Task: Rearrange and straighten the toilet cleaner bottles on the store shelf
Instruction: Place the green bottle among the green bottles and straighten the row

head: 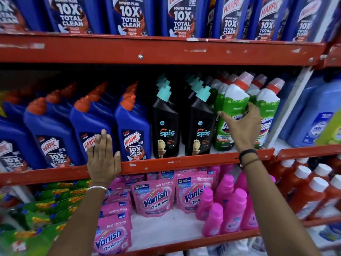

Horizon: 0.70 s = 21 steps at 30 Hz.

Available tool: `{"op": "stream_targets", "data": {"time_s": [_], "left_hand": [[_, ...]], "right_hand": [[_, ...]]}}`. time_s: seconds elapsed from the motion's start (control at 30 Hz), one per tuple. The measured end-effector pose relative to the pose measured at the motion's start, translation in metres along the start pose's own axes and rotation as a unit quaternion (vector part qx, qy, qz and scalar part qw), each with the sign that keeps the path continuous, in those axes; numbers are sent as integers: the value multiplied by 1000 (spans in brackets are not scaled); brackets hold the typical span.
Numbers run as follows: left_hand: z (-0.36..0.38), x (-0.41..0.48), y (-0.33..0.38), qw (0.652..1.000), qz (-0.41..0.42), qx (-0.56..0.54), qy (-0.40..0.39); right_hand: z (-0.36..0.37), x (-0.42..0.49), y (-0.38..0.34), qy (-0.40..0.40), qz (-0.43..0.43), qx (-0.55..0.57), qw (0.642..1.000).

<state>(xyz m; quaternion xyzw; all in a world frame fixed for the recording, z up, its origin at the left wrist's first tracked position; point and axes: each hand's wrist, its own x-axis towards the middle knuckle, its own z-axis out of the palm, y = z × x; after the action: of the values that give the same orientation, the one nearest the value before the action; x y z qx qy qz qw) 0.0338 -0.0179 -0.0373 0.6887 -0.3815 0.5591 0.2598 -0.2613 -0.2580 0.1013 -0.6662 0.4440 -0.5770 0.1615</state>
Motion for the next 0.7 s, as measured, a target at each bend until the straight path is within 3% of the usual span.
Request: {"op": "stream_targets", "data": {"time_s": [0.4,0.53,0.63,0.7], "left_hand": [[0,0,1,1000,0,7,-9],[-4,2,4,999,14,17,-26],[-14,11,10,999,-15,-40,-5],[-26,29,20,993,-44,-107,22]], "right_hand": [[-1,-14,15,-39,1,-101,994],[-3,-41,16,17,15,-32,999],[-2,-69,-8,63,-82,90,991],[5,-86,-37,13,-145,138,980]]}}
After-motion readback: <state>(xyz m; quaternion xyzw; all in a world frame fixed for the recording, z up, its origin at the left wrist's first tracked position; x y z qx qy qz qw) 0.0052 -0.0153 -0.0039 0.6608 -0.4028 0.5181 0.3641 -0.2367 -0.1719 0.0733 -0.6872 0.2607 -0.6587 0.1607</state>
